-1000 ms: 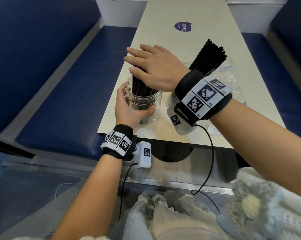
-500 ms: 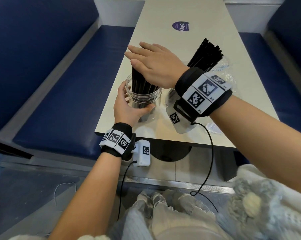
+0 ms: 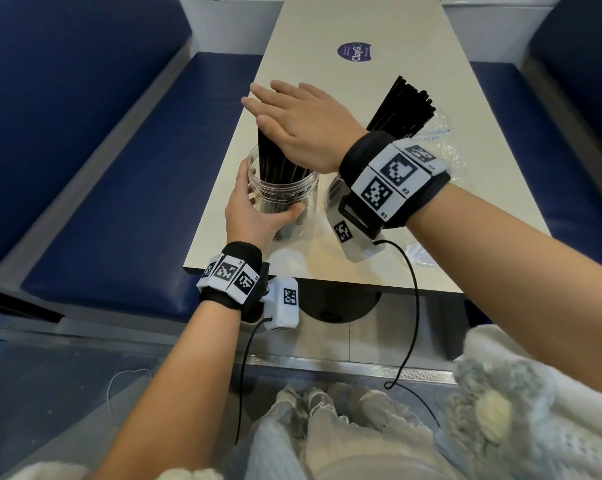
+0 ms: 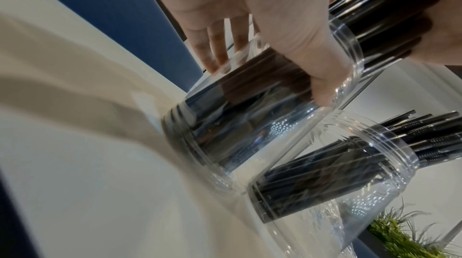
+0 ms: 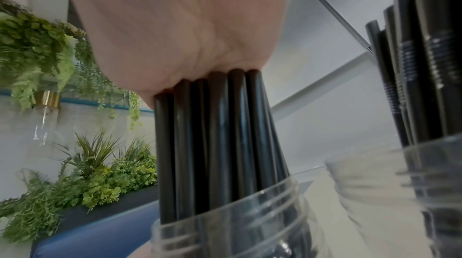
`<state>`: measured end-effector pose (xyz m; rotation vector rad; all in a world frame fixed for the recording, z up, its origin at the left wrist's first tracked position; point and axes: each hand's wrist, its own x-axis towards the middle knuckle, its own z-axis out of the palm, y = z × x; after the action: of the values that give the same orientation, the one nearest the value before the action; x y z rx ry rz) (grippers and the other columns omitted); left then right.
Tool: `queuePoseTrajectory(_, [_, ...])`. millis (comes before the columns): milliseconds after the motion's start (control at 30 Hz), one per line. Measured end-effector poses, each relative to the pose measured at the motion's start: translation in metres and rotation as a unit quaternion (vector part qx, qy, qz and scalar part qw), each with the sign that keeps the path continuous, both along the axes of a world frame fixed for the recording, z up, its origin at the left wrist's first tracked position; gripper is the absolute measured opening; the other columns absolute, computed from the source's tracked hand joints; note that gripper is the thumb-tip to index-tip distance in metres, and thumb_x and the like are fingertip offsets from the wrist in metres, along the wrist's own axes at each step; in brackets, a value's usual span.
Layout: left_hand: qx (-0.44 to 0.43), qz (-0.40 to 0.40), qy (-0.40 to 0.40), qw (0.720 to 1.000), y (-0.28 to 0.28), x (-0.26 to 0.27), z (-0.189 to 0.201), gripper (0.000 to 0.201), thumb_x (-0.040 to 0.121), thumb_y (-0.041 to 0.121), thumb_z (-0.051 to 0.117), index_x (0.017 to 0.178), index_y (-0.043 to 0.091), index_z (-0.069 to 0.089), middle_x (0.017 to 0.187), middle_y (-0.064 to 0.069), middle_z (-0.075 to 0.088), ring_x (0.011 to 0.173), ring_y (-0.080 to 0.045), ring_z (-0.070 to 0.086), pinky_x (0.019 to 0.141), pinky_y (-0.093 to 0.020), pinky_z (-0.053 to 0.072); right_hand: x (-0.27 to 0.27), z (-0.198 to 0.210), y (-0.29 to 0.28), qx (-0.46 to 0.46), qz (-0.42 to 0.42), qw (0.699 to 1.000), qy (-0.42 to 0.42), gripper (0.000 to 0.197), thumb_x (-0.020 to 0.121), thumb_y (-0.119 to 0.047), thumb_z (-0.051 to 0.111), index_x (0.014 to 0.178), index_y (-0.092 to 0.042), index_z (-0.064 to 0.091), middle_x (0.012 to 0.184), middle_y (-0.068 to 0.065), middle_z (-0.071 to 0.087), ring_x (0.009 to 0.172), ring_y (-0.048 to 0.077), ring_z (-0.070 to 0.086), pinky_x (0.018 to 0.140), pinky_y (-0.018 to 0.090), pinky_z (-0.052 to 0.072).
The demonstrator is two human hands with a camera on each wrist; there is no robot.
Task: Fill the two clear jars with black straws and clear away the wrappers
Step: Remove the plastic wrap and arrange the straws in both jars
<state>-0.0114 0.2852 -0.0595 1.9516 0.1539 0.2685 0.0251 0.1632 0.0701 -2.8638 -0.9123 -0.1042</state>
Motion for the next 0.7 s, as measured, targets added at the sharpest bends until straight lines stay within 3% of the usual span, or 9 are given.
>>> queuePoseTrajectory(167, [0.022,0.004,-0.007,1.000,-0.0019,0.0046,0.0020,0.103,0.062,0.030,0.086,0.146,0.023,0.028,0.139,0.001,0.038,0.129,-0.013,0.039,0.107,-0.030,0.039,0.0002,-0.0027,-0.0041,0.036,-0.015,0.999,-0.018,0.045,0.101,-0.029,0.016,0.144,-0.021,0.023,0.155,-0.002,0.019,0.144,0.018,0.014,0.115,0.031,0.008])
queuePoseTrajectory(700, [0.033,-0.001,-0.007,0.999,-0.0025,0.0084,0.0036,0.103,0.060,0.033,0.086,0.145,0.024,0.029,0.136,0.002,0.042,0.126,-0.015,0.043,0.105,-0.036,0.043,-0.0018,-0.0052,-0.0032,0.077,-0.018,0.997,-0.025,0.045,0.101,-0.033,0.015,0.145,-0.027,0.017,0.156,-0.006,0.017,0.144,0.016,0.011,0.117,0.036,0.004])
